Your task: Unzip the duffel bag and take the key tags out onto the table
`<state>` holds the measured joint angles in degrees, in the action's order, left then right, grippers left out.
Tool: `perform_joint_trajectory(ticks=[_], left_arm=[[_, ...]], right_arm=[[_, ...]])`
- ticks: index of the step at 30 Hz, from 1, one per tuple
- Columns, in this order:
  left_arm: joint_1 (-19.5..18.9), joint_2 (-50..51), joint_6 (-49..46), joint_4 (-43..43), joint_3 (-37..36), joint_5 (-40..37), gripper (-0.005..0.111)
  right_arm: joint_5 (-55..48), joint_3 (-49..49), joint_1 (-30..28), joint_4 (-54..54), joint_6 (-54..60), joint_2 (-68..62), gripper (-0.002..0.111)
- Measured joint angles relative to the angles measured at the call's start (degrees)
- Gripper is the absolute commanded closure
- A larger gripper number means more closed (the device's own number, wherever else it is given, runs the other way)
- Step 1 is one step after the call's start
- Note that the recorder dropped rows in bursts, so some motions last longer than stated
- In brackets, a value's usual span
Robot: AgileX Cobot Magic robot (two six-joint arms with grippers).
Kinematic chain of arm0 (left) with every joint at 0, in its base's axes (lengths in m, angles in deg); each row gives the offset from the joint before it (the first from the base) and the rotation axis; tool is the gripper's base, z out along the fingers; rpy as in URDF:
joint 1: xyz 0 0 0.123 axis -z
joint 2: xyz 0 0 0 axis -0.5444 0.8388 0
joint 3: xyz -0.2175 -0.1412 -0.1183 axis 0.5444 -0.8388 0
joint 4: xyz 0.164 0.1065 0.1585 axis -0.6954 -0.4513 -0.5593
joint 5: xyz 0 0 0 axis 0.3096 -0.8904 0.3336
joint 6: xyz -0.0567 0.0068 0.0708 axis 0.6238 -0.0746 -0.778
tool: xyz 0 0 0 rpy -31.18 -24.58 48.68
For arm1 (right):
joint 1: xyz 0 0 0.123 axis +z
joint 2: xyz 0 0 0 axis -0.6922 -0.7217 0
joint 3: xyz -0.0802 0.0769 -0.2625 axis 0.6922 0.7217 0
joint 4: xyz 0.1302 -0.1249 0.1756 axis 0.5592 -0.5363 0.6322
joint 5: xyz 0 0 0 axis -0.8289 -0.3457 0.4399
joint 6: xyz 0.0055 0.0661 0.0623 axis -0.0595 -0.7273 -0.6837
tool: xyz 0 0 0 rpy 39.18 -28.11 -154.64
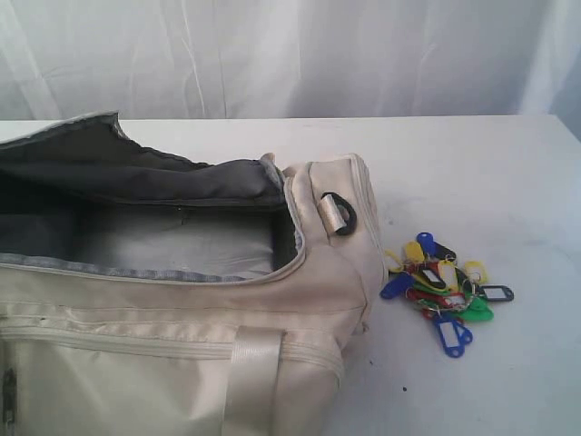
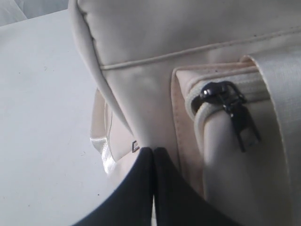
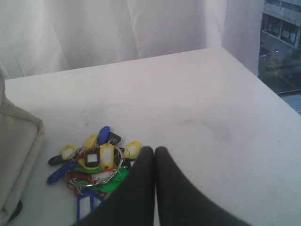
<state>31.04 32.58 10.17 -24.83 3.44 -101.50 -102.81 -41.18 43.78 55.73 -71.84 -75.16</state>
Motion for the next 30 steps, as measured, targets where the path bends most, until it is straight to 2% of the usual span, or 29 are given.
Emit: perform_joint_trajectory(ticks=[16, 19, 25, 30], left_arm=[[0.0, 0.0, 0.0, 0.0, 0.0, 0.0, 0.107], [0.0, 0.0, 0.0, 0.0, 0.0, 0.0, 0.107], [0.0, 0.0, 0.0, 0.0, 0.0, 0.0, 0.107], [0.0, 0.0, 0.0, 0.0, 0.0, 0.0, 0.107]], right_arm=[[-1.2, 0.2, -0.1, 0.2, 2.3, 0.0, 0.108], [-1.3, 0.2, -0.1, -6.3, -2.0, 0.0, 0.108], [-2.4, 0.2, -0.1, -25.4, -22.8, 0.0, 0.108], [-2.4, 0.2, -0.3, -27.8, -23.0, 0.0, 0.108]])
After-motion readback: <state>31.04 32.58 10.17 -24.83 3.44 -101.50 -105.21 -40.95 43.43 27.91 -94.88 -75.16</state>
